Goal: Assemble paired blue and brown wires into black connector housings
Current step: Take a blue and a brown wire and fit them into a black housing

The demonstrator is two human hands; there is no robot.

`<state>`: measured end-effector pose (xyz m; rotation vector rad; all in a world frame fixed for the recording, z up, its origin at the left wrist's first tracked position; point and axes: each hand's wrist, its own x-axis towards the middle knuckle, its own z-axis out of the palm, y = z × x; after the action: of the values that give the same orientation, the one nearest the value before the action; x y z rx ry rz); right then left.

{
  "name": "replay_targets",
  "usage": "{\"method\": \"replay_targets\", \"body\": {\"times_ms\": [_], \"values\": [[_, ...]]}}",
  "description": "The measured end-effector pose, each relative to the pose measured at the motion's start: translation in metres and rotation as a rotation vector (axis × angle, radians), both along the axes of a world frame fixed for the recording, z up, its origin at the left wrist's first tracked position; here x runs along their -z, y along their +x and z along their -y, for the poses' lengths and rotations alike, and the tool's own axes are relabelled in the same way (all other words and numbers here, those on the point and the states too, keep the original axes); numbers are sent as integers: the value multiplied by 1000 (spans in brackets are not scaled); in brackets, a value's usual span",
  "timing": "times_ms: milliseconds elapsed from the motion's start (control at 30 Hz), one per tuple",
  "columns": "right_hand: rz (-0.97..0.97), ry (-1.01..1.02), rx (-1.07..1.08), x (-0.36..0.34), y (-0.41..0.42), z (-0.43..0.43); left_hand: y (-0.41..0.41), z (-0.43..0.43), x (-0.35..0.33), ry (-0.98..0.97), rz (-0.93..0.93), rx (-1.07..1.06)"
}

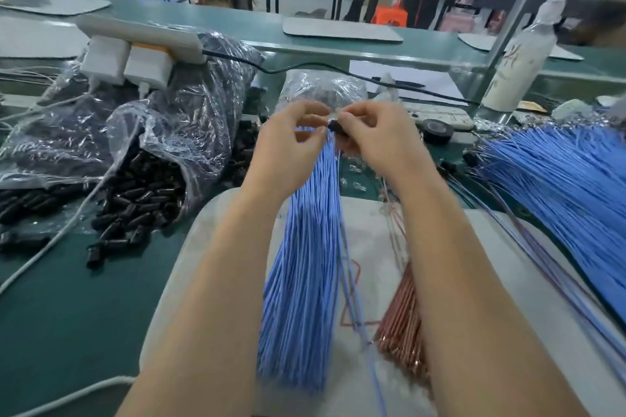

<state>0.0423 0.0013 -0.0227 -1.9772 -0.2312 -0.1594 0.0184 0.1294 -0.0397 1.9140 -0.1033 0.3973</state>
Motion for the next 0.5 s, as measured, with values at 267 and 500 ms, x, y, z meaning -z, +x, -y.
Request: {"method": "replay_targets", "body": {"times_ms": [267, 500], "values": [[17, 23, 172, 33, -4, 32, 6, 27, 15, 31, -159, 99], [-326, -584, -85, 41, -10, 28, 13, 9, 23, -755, -274, -79]]}}
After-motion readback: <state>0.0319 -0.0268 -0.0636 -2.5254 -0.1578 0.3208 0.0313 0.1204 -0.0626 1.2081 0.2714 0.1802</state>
